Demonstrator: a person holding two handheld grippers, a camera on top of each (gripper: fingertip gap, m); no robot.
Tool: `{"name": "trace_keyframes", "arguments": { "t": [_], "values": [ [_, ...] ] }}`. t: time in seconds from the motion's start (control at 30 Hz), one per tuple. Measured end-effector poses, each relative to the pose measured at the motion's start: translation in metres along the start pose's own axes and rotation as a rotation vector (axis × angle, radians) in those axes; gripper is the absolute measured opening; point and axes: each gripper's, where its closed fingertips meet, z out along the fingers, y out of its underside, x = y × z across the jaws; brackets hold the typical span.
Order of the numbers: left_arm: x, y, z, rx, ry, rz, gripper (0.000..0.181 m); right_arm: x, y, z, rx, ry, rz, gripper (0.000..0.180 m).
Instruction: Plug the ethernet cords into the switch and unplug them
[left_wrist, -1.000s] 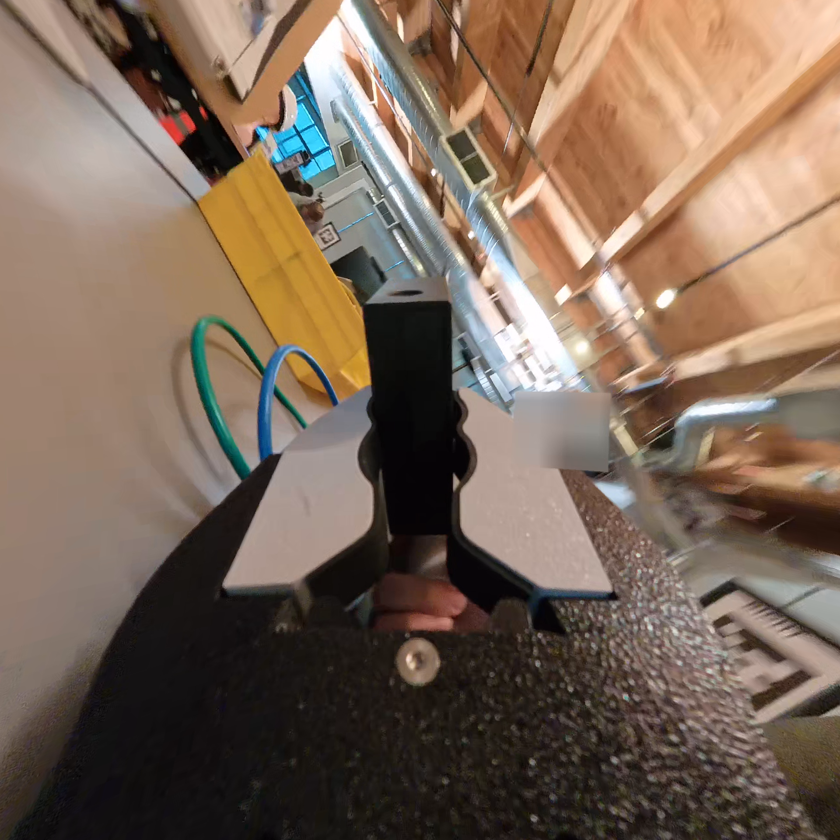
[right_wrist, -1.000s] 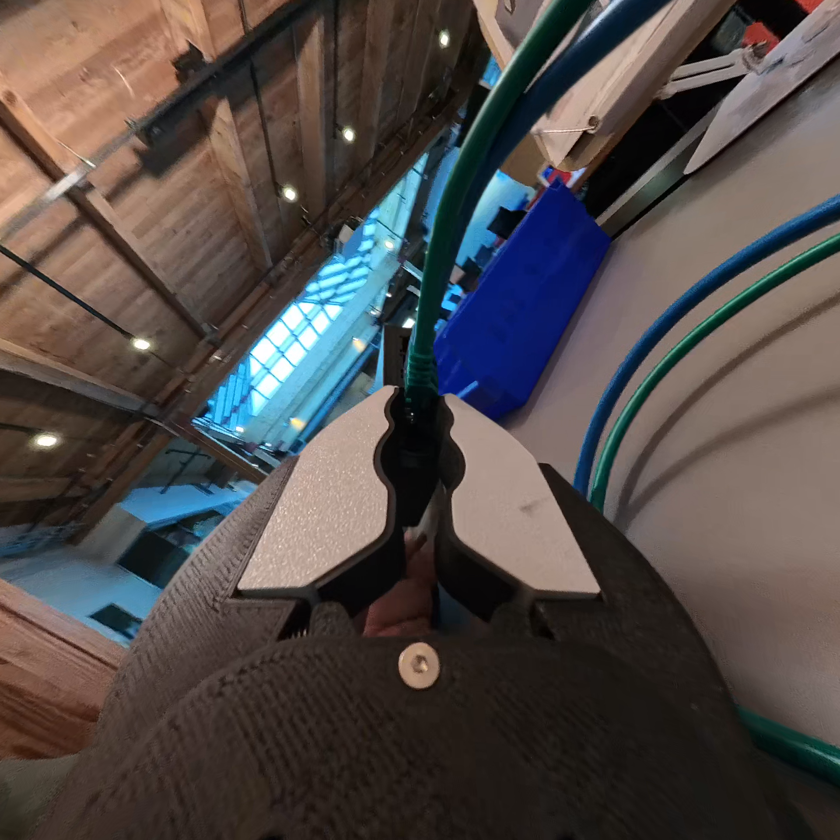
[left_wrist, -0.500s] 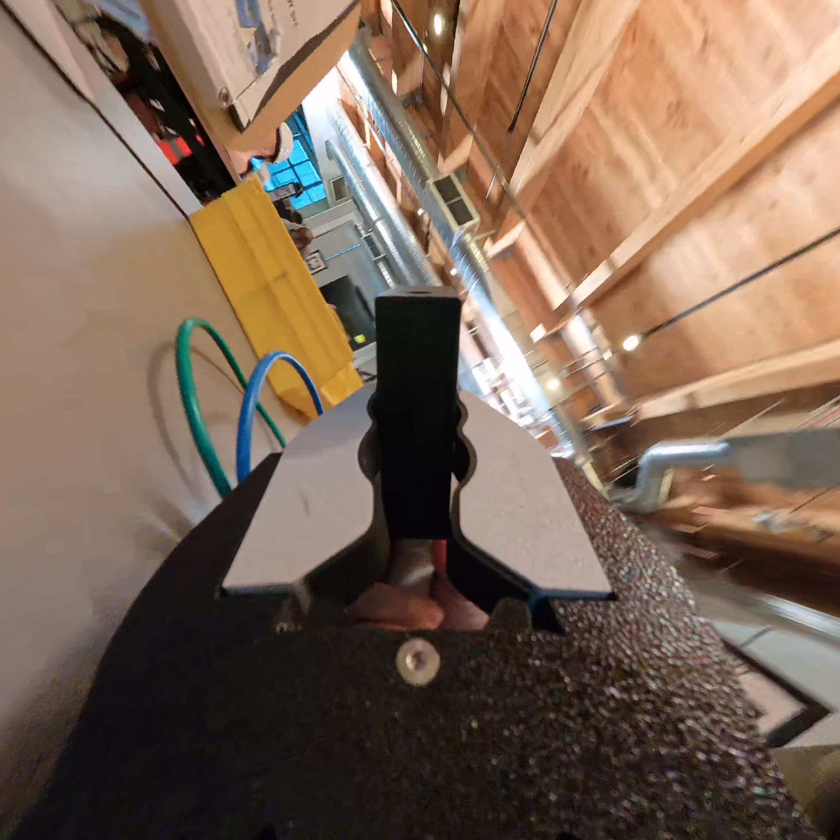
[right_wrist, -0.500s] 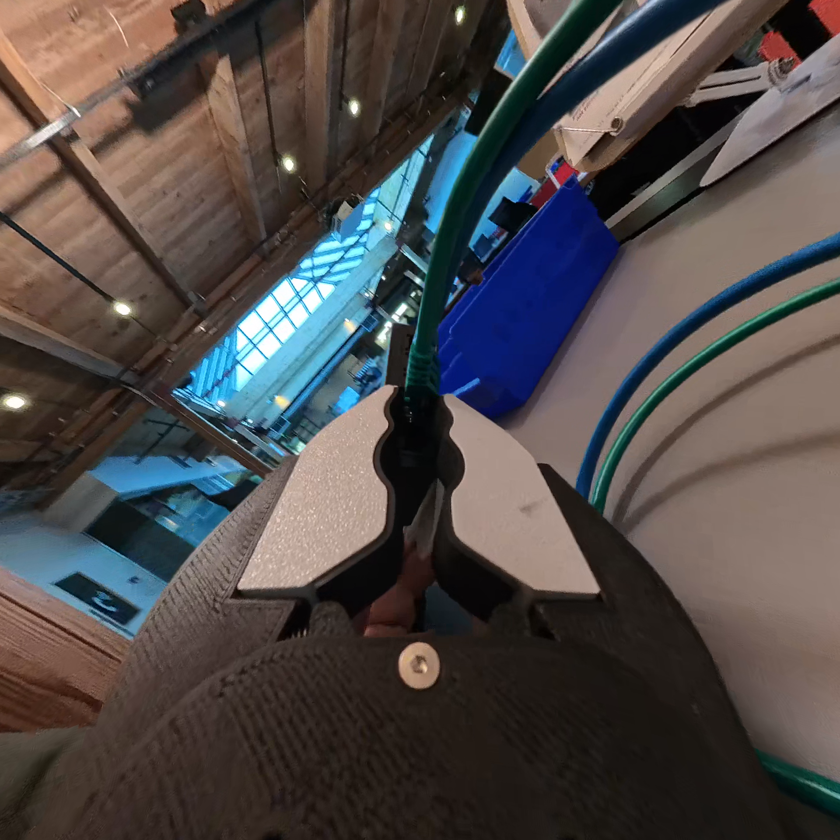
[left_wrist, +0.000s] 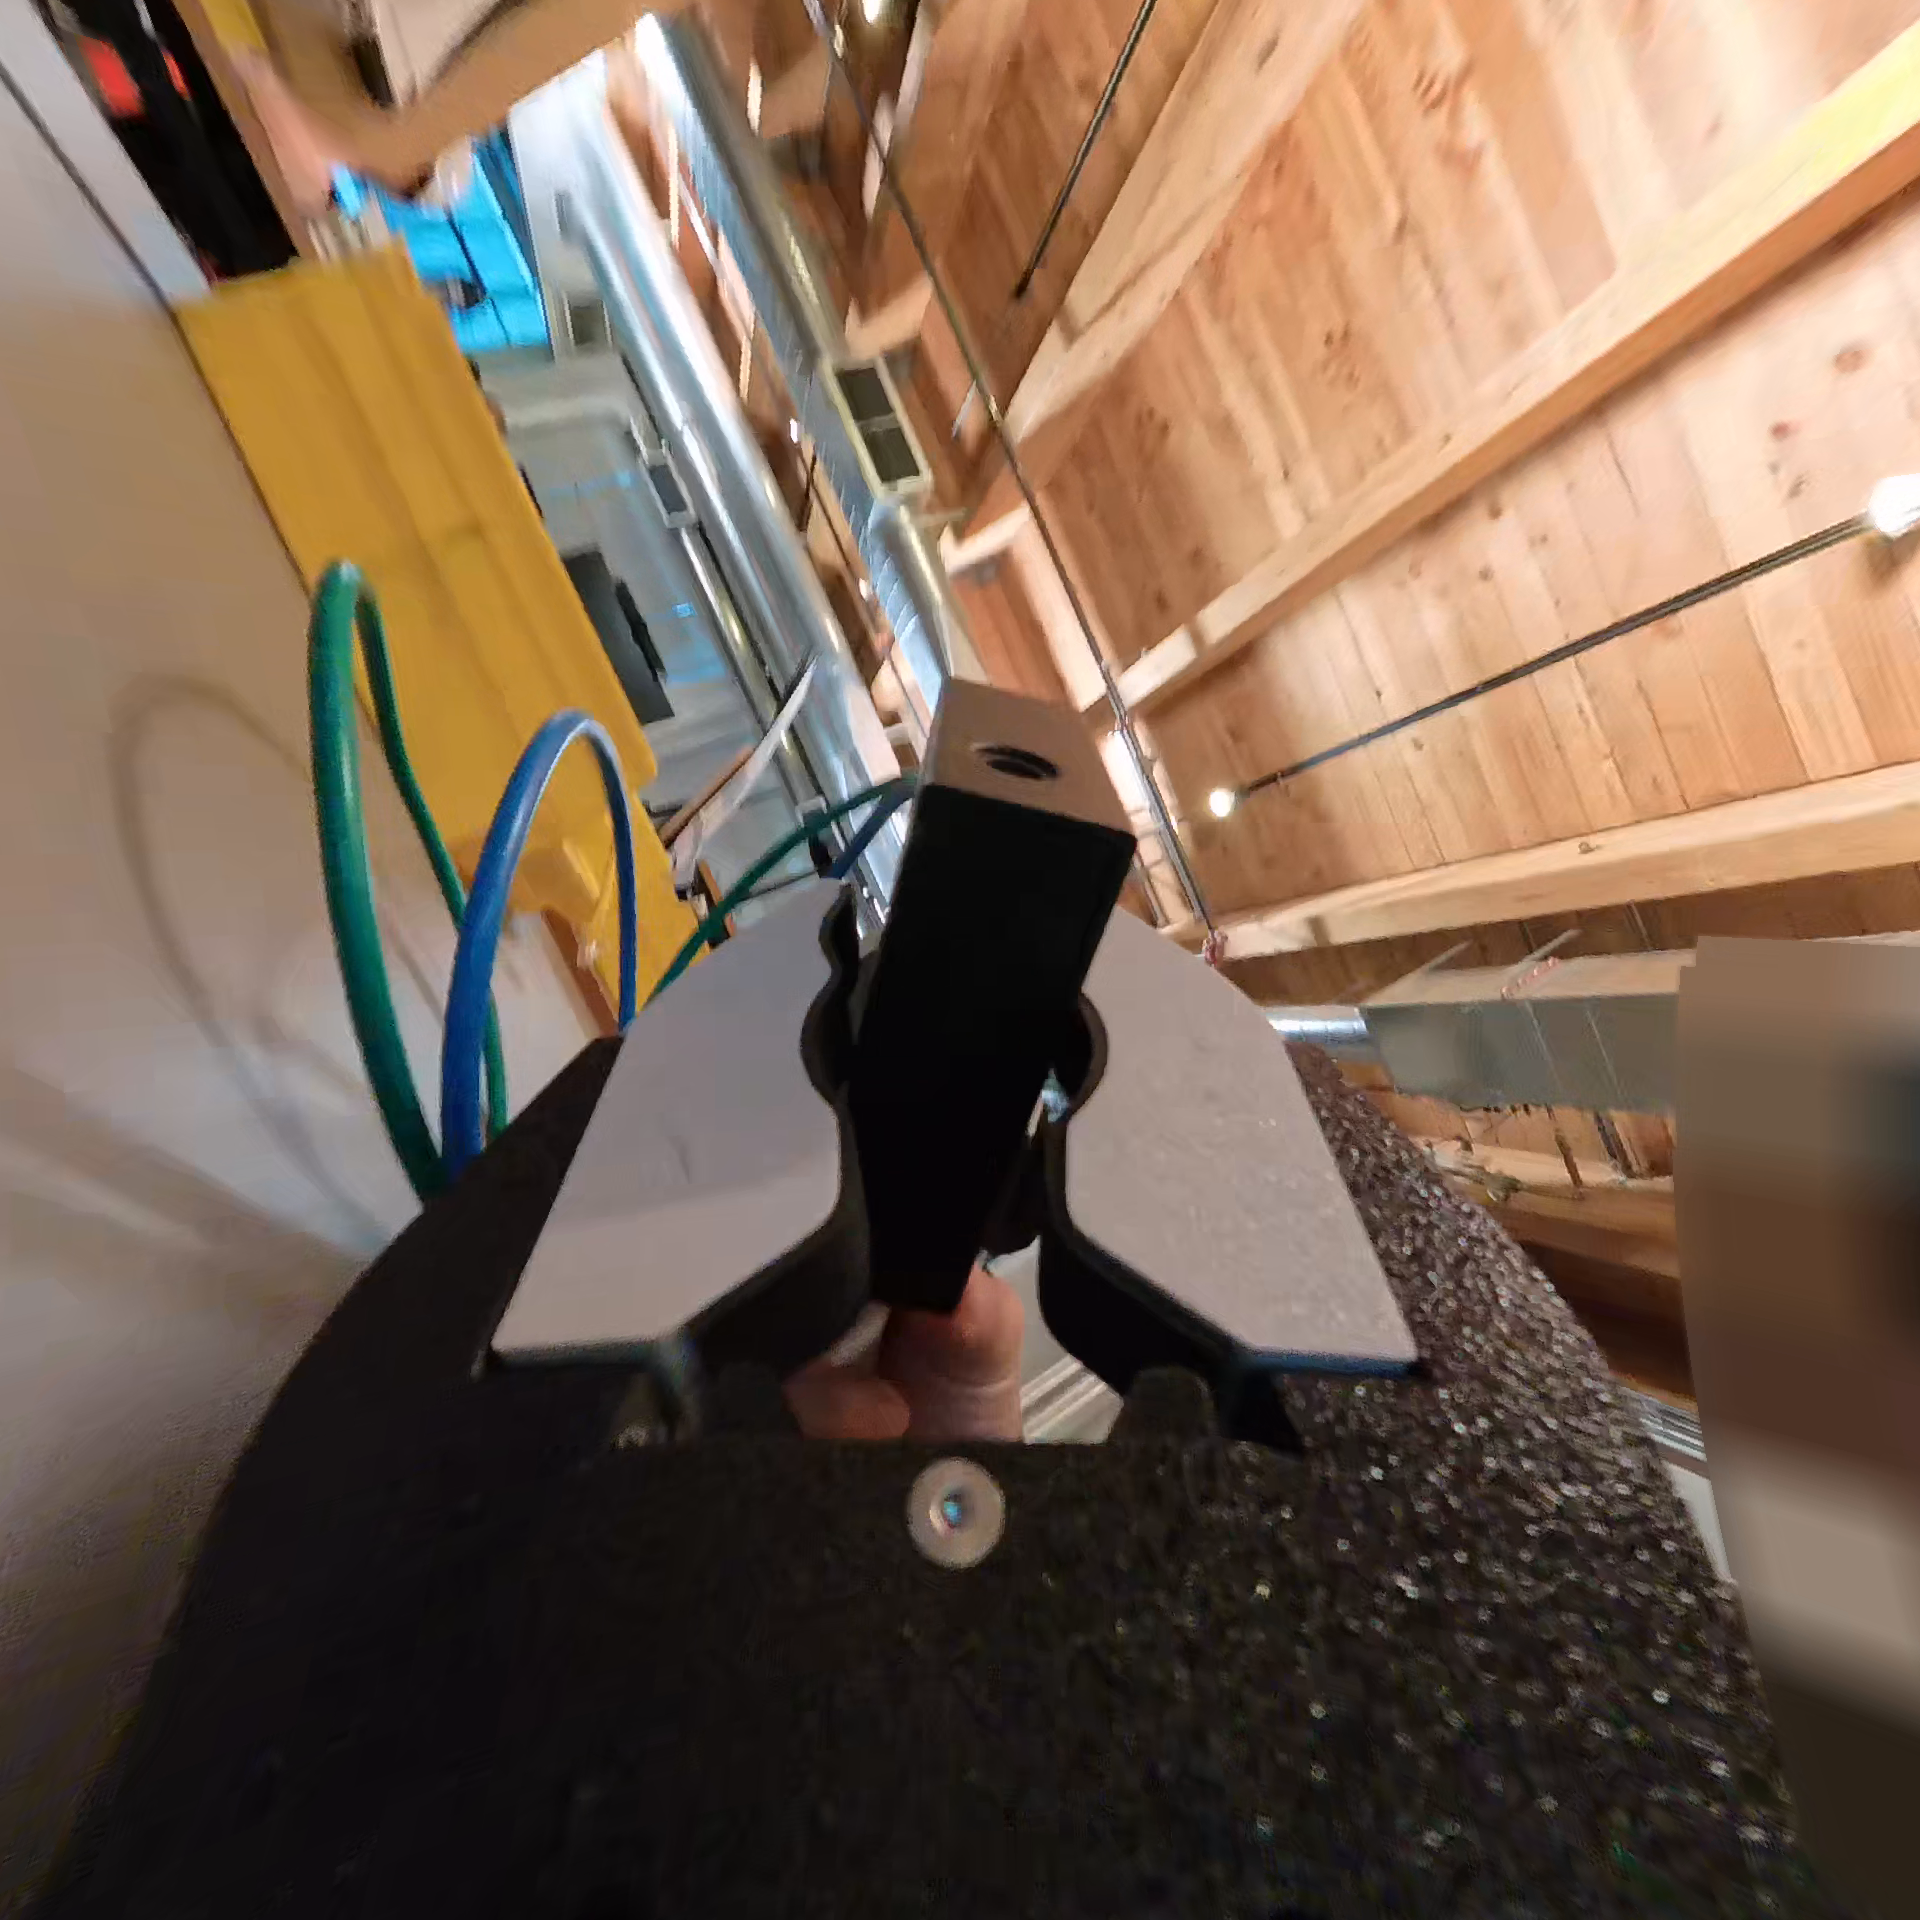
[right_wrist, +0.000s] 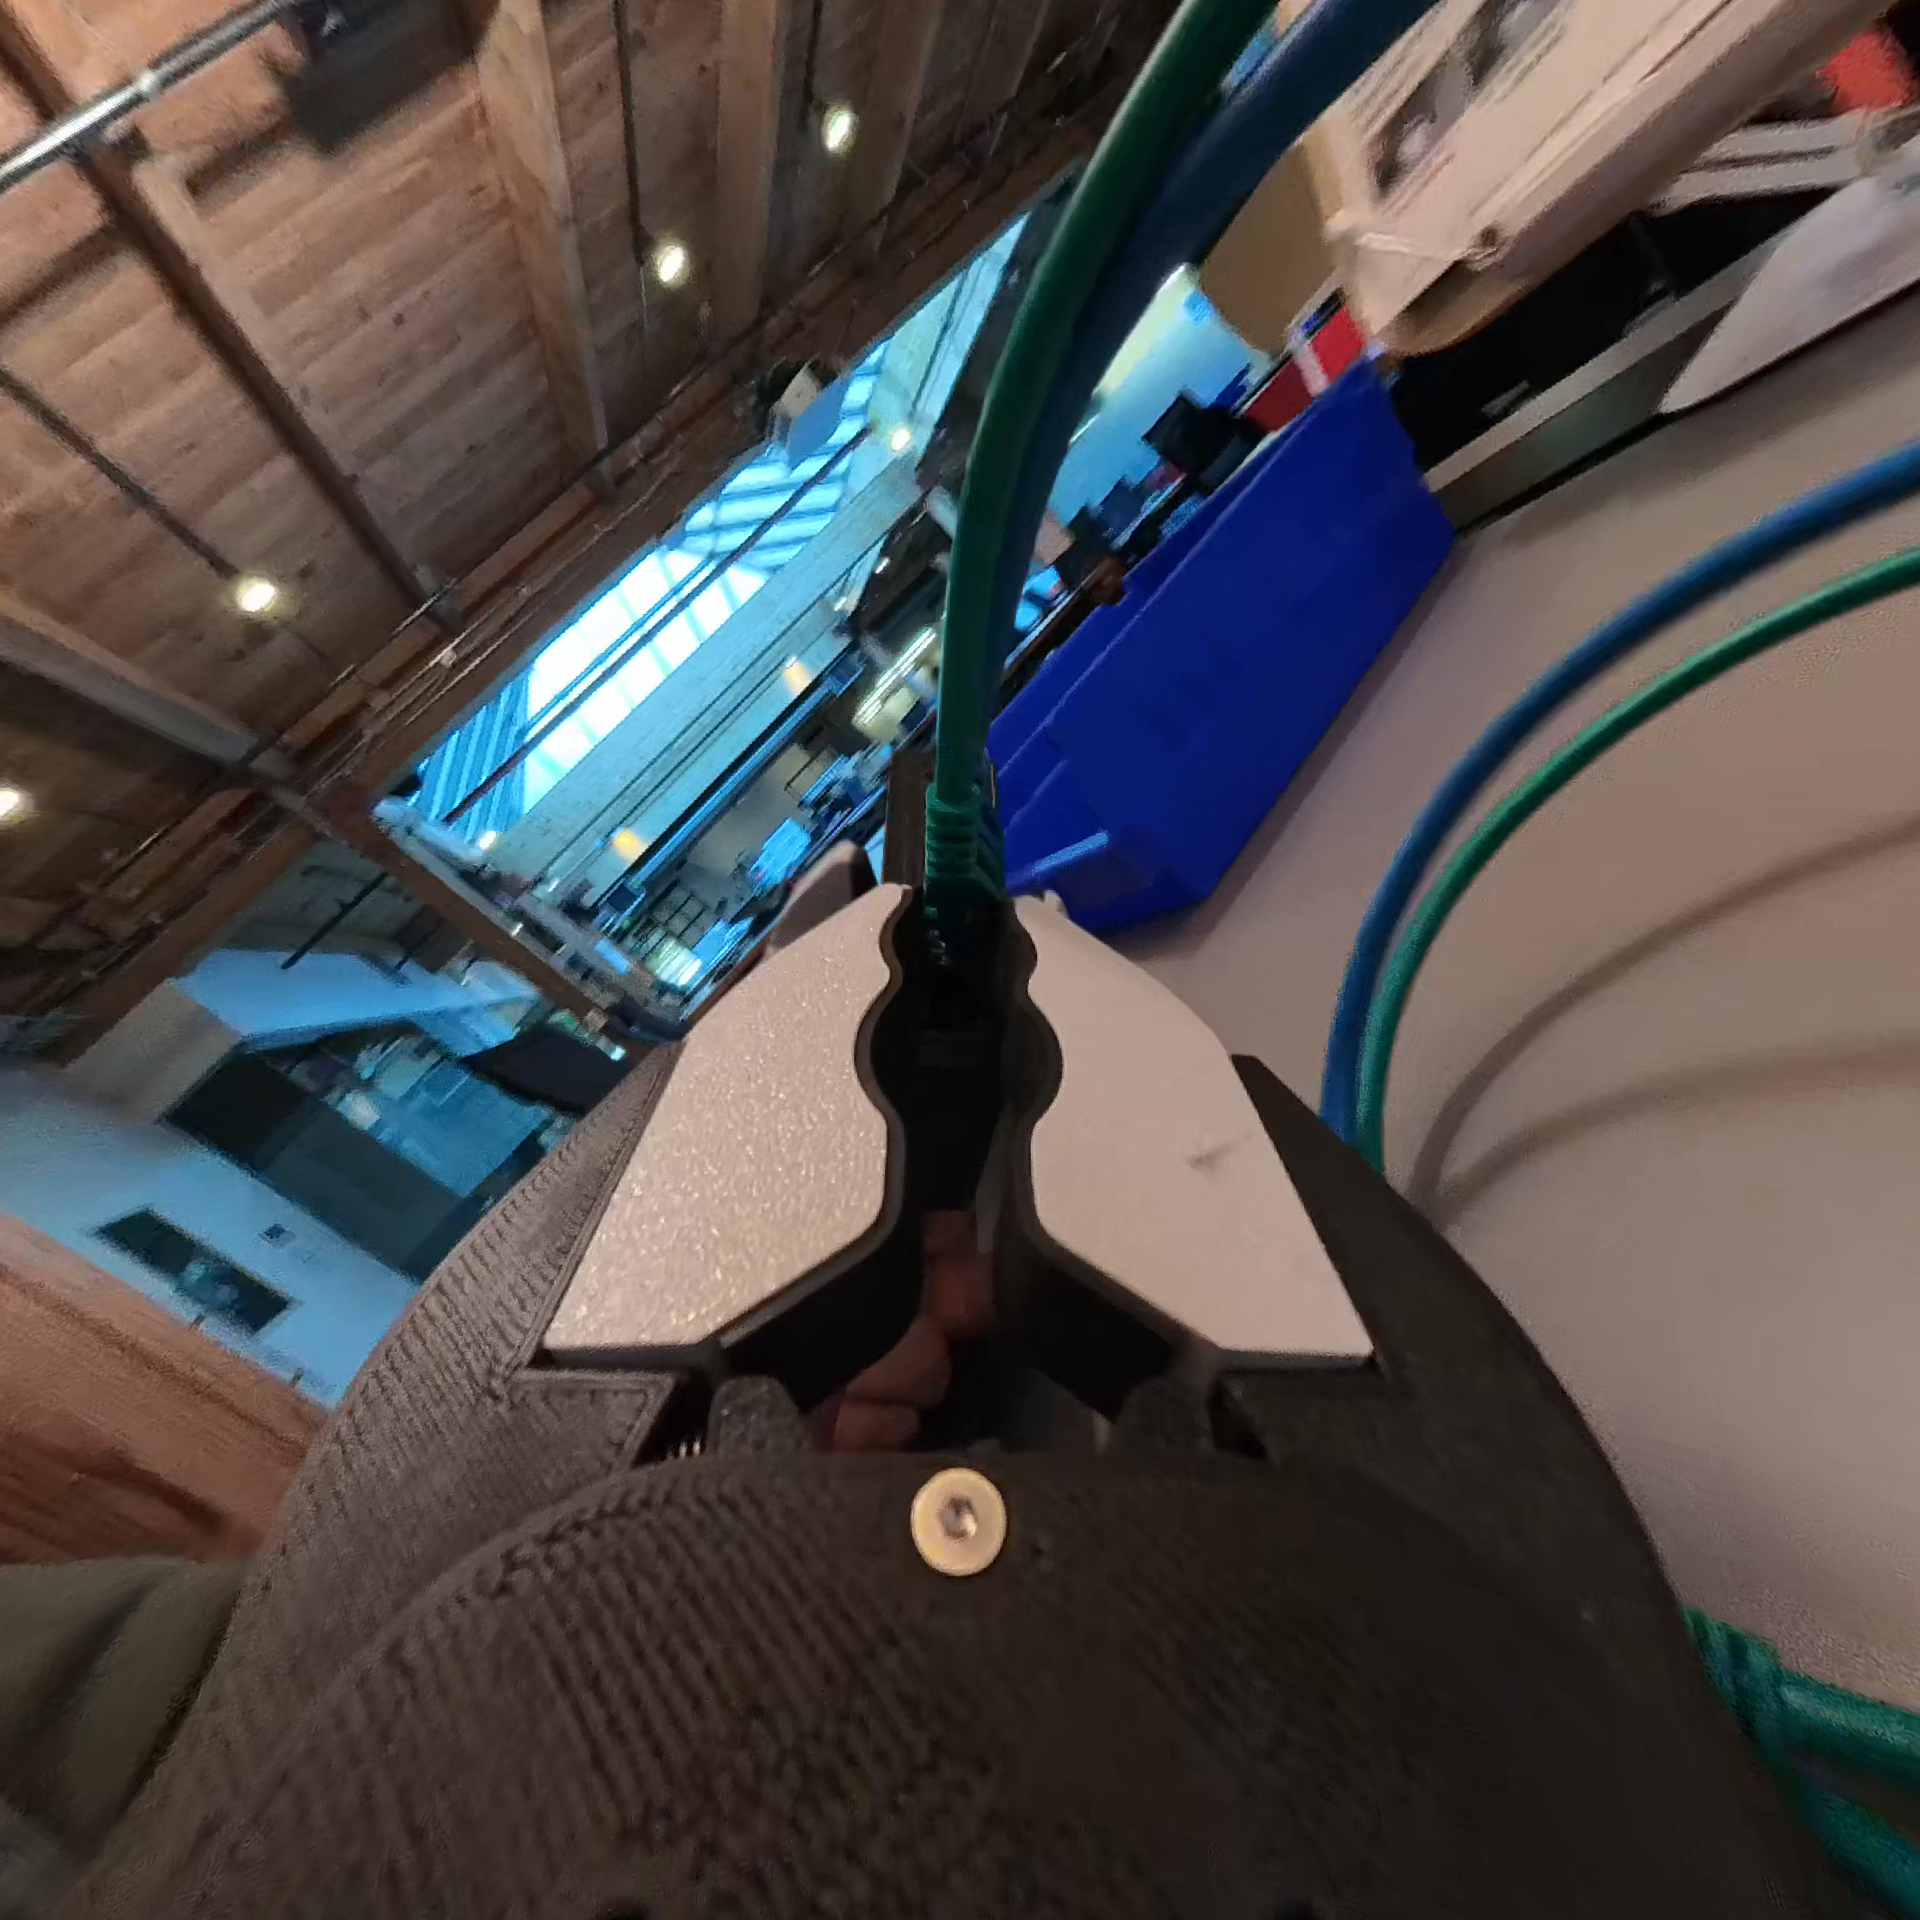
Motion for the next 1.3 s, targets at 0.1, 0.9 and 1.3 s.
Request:
{"name": "trace_keyframes", "arguments": {
  "t": [0.1, 0.9, 1.3],
  "values": [
    [-0.008, -0.002, -0.004, 0.022, -0.093, 0.119, 0.03, 0.006, 0.005, 0.001, 0.058, 0.024, 0.082, 0.014],
    [0.025, -0.057, -0.028, 0.218, -0.162, 0.369, 0.034, -0.006, -0.023, -0.022, 0.0, 0.074, -0.147, 0.013],
    [0.051, -0.101, -0.057, 0.329, -0.131, 0.396, 0.031, -0.033, -0.168, -0.056, -0.391, 0.233, -0.713, 0.013]
  ]
}}
